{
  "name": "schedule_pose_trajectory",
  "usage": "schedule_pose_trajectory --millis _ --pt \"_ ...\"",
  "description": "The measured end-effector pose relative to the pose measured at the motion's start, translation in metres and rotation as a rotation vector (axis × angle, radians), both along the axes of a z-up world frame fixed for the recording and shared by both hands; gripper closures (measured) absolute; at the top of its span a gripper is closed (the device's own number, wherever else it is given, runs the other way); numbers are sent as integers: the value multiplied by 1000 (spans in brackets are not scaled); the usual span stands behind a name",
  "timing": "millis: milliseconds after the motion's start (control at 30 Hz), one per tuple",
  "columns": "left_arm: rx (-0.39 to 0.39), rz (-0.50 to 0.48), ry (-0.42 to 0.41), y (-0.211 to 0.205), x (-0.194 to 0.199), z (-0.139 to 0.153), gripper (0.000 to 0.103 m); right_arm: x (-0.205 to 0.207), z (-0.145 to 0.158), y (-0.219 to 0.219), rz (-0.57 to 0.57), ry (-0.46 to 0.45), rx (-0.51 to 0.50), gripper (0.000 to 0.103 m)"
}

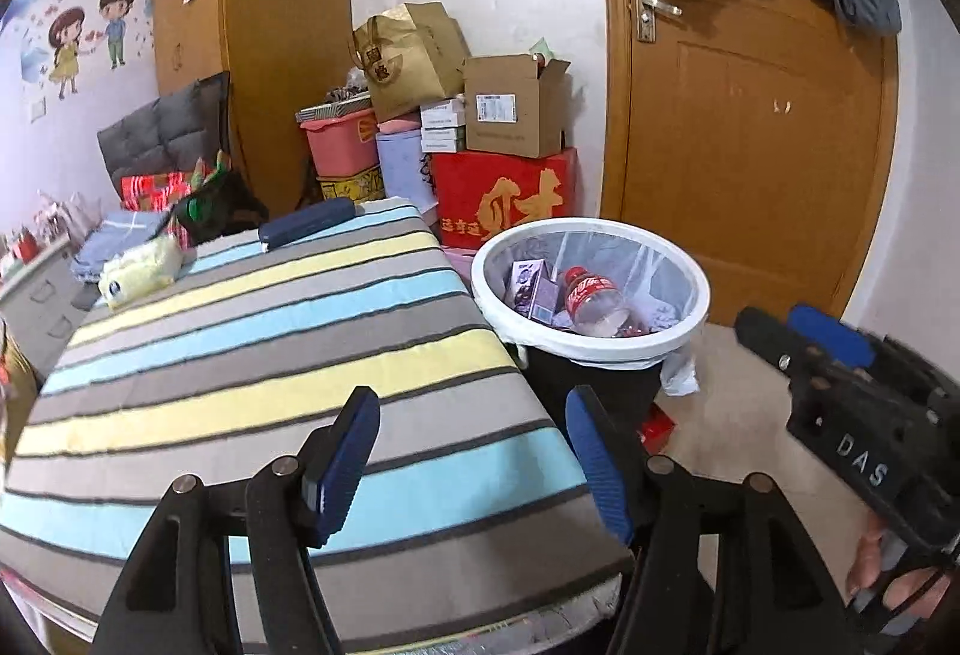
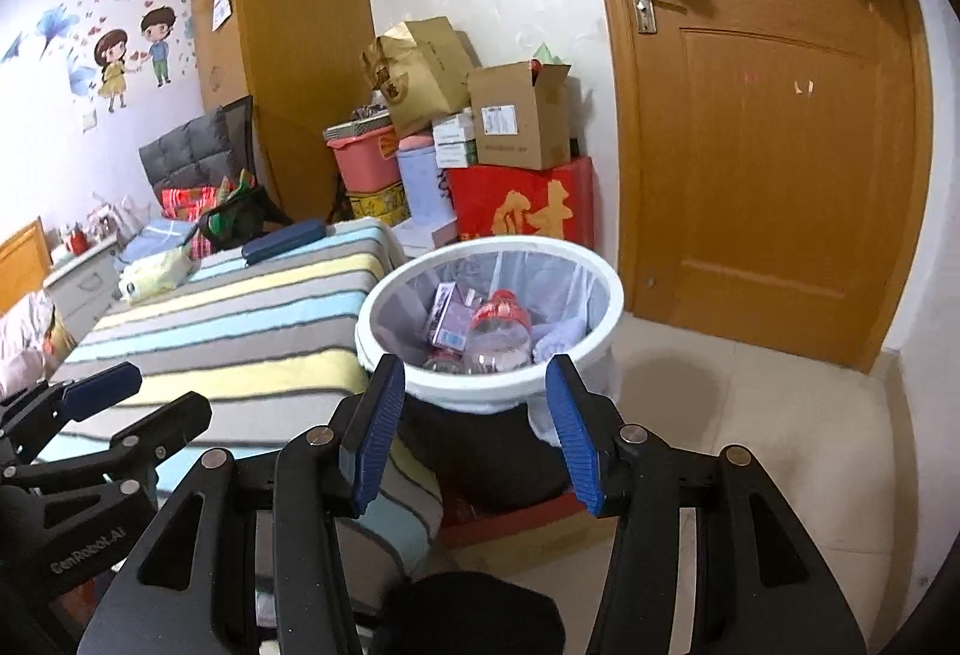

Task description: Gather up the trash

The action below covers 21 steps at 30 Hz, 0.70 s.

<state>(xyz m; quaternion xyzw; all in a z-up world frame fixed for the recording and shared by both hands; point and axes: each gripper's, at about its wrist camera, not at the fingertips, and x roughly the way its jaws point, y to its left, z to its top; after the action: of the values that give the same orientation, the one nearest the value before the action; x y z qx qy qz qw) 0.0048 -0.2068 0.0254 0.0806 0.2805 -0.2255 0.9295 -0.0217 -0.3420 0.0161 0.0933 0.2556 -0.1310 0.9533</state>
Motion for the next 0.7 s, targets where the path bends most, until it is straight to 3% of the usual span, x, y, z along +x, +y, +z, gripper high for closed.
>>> schedule_pose_trajectory --millis 700 --pt "-19 53 -8 17 -12 -1 39 -13 1 19 17 -14 -37 52"
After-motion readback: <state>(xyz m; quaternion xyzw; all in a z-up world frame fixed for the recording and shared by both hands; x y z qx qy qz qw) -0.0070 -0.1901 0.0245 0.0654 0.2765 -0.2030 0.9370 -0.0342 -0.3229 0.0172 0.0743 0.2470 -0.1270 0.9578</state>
